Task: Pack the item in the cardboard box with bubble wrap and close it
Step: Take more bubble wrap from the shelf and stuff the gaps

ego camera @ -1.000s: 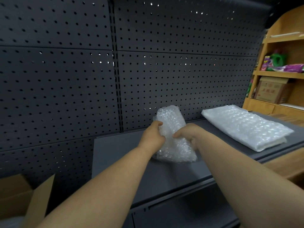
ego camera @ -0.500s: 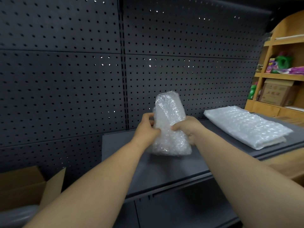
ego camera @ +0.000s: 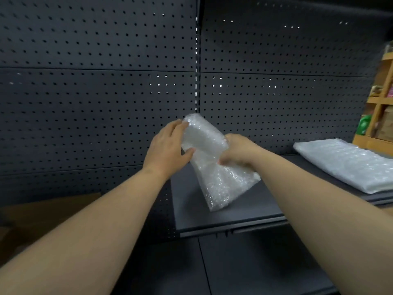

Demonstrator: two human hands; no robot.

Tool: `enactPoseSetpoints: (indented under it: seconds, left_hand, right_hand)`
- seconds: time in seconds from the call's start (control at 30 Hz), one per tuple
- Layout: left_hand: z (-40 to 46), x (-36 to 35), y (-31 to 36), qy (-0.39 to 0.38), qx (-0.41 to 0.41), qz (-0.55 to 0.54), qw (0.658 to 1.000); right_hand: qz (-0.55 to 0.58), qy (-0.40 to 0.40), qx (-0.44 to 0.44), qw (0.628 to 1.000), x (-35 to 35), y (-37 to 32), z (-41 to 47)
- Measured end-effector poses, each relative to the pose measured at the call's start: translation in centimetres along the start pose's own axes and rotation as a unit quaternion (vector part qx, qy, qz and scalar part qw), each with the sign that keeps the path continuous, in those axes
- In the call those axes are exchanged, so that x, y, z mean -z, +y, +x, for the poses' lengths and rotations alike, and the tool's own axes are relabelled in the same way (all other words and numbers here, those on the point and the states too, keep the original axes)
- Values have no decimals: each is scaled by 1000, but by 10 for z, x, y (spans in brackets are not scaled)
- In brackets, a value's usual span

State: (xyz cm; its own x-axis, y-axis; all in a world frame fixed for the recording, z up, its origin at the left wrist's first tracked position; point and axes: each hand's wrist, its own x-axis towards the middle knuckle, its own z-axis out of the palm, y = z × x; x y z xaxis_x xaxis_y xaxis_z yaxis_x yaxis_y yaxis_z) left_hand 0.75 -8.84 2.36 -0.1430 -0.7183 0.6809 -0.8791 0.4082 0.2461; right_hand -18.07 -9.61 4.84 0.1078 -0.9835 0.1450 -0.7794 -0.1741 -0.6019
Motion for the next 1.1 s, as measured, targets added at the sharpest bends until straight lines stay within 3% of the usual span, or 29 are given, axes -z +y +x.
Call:
enactPoseSetpoints:
  seconds: [0.23, 0.4, 0.6, 0.83, 0.97, 1.1]
  left_hand:
    - [-25, 63, -64, -75, -83, 177, 978]
    - [-61, 104, -125, -192, -66, 229, 952]
    - [-114, 144, -205, -262, -25, 221, 939]
    - [-172, 162, -286, -235, -2, 224, 946]
    - [-193, 163, -314, -198, 1, 230, 953]
    - [-211, 157, -336, -199, 19, 223, 954]
  right_hand:
    - [-198, -73, 95, 973, -60, -80, -6]
    - [-244, -115, 140, 953, -126, -138, -14]
    - [-274, -143, 168, 936, -217, -208, -30]
    - [-302, -93, 193, 929, -299, -252, -44]
    - [-305, -42, 203, 930, -329, -250, -46]
    - [-292, -45, 186, 937, -350, -237, -48]
